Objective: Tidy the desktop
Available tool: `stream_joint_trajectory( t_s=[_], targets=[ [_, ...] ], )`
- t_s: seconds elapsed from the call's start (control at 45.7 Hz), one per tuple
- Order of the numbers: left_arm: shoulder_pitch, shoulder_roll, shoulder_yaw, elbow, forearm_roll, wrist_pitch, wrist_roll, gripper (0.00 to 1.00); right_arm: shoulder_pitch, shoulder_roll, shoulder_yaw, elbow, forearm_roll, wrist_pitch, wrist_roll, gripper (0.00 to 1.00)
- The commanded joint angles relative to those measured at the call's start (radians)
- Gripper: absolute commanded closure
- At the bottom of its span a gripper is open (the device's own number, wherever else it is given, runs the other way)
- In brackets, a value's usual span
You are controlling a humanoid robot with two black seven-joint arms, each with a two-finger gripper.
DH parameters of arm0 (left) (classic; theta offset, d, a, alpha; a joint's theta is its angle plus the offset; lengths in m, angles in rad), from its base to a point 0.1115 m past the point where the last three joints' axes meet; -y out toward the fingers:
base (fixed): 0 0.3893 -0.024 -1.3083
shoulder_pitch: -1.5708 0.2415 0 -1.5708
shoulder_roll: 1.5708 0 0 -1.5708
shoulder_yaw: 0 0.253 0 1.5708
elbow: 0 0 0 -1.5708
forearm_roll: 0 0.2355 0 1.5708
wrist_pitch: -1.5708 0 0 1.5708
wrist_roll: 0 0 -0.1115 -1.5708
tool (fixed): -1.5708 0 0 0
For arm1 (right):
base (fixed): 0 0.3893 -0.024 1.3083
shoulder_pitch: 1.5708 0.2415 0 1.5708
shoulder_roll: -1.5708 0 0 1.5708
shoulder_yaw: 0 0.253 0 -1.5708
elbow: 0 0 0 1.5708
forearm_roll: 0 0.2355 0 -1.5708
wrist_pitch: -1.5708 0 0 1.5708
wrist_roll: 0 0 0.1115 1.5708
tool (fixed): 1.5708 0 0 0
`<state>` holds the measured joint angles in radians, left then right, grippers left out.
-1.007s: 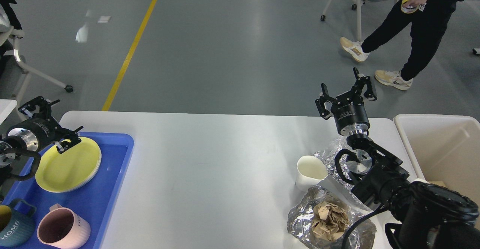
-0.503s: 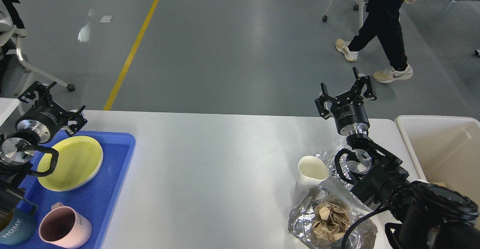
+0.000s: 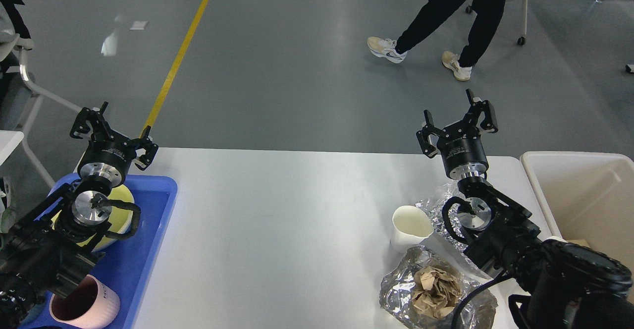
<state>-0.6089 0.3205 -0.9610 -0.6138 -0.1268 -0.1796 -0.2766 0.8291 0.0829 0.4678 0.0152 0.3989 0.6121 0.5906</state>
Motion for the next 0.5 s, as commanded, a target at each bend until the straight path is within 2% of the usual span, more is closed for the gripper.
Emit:
stream_joint_trajectory(
  t_s=[0.0,0.394,0.481],
  targets=[
    [0.008,-0.009,0.008,0.006,0.007,-0.014,-0.007,0.03,0.001,0.000,0.000,0.000,0.000,0.002,0.000,0.00],
    [0.008,-0.057,-0.004,0.028,0.006,-0.081,-0.006,0.02,0.001,0.000,0.000,0.000,0.000,0.002,0.000,0.00],
    [0.008,-0.054,-0.001,0.037,0.003,-0.135,0.004,0.02,0.001,0.000,0.000,0.000,0.000,0.000,0.000,0.00]
  ],
)
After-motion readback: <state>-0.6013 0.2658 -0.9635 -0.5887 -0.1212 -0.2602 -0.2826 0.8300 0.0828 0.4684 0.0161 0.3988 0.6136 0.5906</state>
